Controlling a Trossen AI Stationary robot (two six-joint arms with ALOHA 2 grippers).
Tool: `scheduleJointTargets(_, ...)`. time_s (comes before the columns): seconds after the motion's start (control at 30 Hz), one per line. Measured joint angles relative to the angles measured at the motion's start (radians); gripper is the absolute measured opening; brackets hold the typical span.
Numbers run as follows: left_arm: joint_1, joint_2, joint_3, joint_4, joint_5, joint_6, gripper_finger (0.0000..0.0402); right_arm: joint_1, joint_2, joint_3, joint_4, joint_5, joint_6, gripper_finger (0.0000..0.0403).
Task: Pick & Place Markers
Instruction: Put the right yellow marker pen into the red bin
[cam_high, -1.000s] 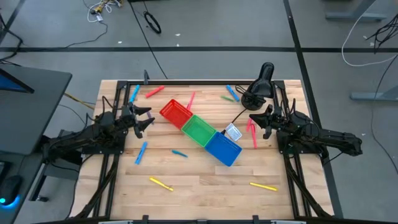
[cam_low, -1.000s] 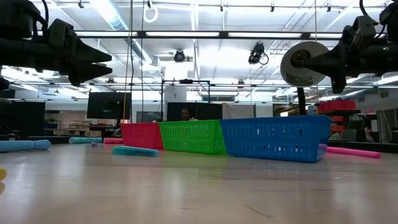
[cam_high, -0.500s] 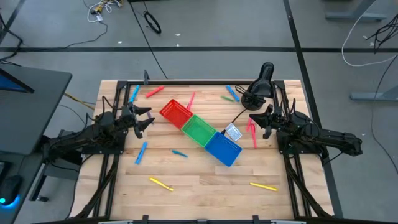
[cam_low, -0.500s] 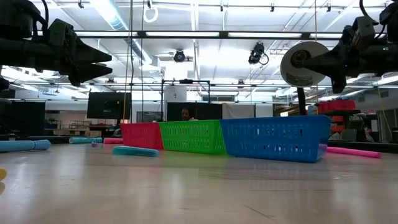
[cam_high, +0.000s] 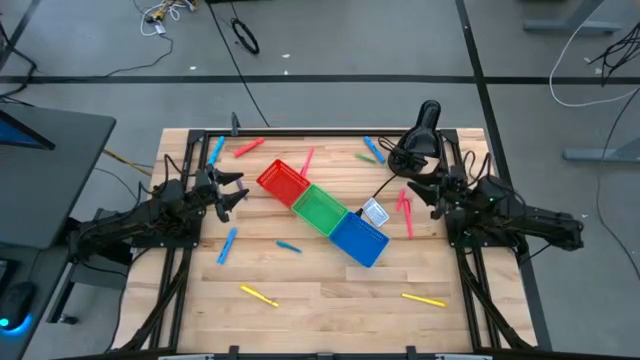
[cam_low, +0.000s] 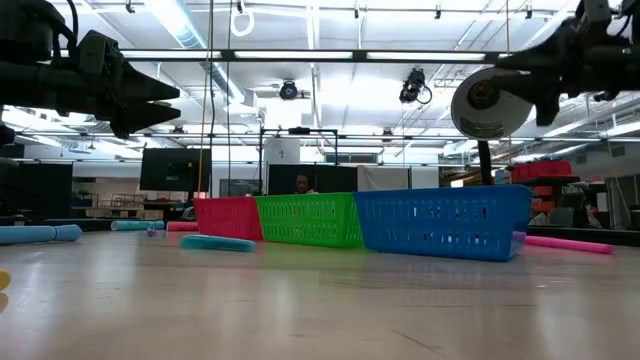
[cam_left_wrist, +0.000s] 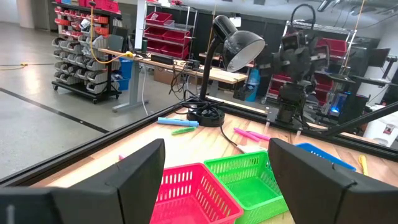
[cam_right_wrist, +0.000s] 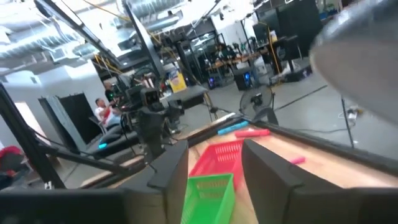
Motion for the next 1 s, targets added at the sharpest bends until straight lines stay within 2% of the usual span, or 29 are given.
scheduleJointTargets(0.13, 0.000, 0.000, 0.000, 0.000, 0.000, 0.000, 0.0291, 0.000, 0.048, 0.093, -0.073, 0.001, -0.007, 0.0162)
scheduleJointTargets(0.37, 0.000, 0.000, 0.000, 0.000, 0.000, 0.000, 0.0291, 0.000, 0.183, 0.298, -0.241, 0.000, -0.004, 0.0145)
scheduleJointTargets(0.83, 0.000, 0.000, 0.000, 0.000, 0.000, 0.000, 0.0291, 0.002, 0.436, 0.630, -0.520, -0.073, 0.224, 0.0123)
scheduleJointTargets(1.0, 0.000, 0.000, 0.000, 0.000, 0.000, 0.000, 0.0291, 0.035, 0.508, 0.734, -0.594, -0.092, 0.247, 0.0123)
